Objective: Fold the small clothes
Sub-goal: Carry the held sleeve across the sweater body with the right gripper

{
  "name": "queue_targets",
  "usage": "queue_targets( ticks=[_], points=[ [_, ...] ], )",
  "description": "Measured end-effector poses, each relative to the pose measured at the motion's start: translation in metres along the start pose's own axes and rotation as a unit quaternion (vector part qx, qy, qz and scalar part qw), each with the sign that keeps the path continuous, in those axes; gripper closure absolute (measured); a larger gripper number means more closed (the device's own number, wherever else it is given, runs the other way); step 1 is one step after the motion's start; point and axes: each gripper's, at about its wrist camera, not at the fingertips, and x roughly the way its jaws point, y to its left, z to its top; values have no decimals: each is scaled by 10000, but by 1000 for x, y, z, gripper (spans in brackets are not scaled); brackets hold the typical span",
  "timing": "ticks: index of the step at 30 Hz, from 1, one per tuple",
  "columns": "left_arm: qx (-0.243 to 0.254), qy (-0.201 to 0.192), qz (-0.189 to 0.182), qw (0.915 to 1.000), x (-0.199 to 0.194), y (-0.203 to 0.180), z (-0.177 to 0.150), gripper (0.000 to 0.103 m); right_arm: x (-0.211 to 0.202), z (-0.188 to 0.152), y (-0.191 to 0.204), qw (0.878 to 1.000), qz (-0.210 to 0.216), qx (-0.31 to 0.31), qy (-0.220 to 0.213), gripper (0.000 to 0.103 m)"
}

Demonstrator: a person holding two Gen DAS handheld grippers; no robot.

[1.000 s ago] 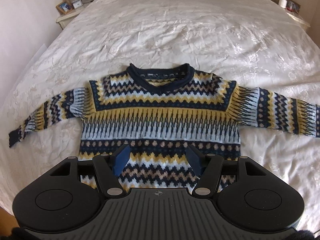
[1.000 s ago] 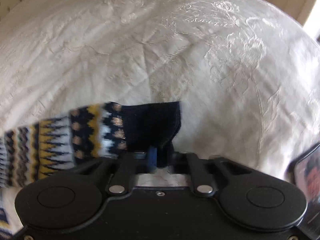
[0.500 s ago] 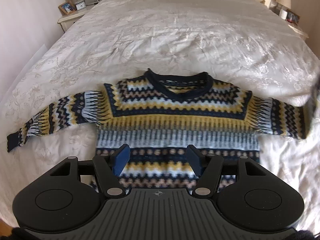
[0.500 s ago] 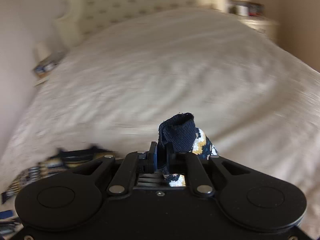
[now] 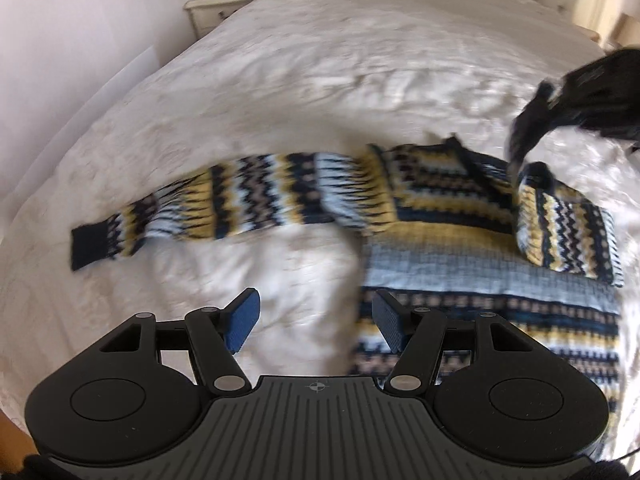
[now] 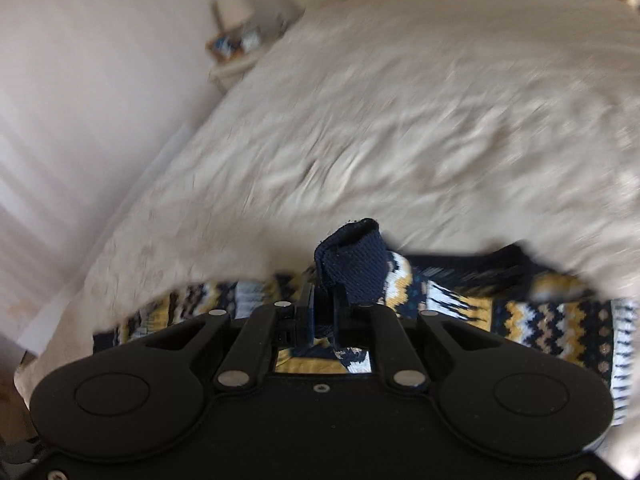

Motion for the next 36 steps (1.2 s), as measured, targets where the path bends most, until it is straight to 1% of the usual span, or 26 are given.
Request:
queue_targets(
  ticks=[2, 3, 5, 6, 9, 12, 14, 15, 18, 22, 25, 28, 30, 31, 32, 33, 34, 35, 36],
  points=[
    [-4, 28, 64, 10000, 5, 13, 1, 42, 36, -10, 8, 9996, -43, -28, 276, 88],
    [26, 37, 86, 10000, 7, 18, 2, 42, 46, -16, 11, 9993, -49, -60, 360, 87],
    [80, 58, 104, 9999, 12, 26, 4, 42, 64, -28, 23, 9989, -81, -108, 441, 83],
    [99, 79, 90, 9999, 15, 29, 5, 42, 65, -35, 24, 9990, -53, -61, 443, 83],
    [112, 133, 2, 9998, 24, 35, 9, 42, 74, -44, 20, 9990, -3, 143, 429, 83],
    [134, 167, -148, 9997, 33, 35, 13, 42, 63, -45, 15, 9988, -87, 252, 415, 83],
    [171, 181, -249, 9994, 38, 35, 16, 42, 52, -45, 6, 9985, -157, 365, 376, 81],
    [215, 178, -310, 9991, 42, 32, 19, 42, 45, -46, 2, 9984, -230, 403, 328, 80],
    [379, 130, -529, 9978, 53, 18, 33, 42, 24, -51, -18, 9972, -486, 529, 212, 79],
    [557, 42, -810, 9951, 73, -11, 60, 42, -3, -61, -55, 9938, -831, 706, 221, 78],
    [595, 34, -955, 9936, 98, -34, 77, 42, -19, -68, -89, 9898, -1107, 867, 241, 78],
    [648, 161, -994, 9928, 127, -55, 89, 42, -32, -73, -123, 9852, -1303, 1081, 270, 78],
    [701, 316, -993, 9921, 147, -66, 95, 42, -39, -74, -143, 9823, -1393, 1224, 246, 78],
    [716, 364, -962, 9921, 154, -69, 96, 42, -42, -75, -153, 9810, -1443, 1279, 233, 76],
    [731, 391, -906, 9924, 161, -72, 98, 42, -45, -75, -161, 9795, -1501, 1327, 213, 65],
    [749, 388, -842, 9929, 166, -74, 98, 42, -47, -76, -169, 9783, -1539, 1379, 169, 58],
    [753, 382, -794, 9933, 170, -75, 99, 42, -49, -76, -176, 9771, -1574, 1425, 121, 48],
    [738, 382, -775, 9935, 174, -76, 100, 42, -51, -76, -181, 9763, -1607, 1450, 77, 46],
    [714, 416, -805, 9933, 179, -77, 101, 42, -52, -76, -187, 9759, -1636, 1444, 42, 46]
  ],
)
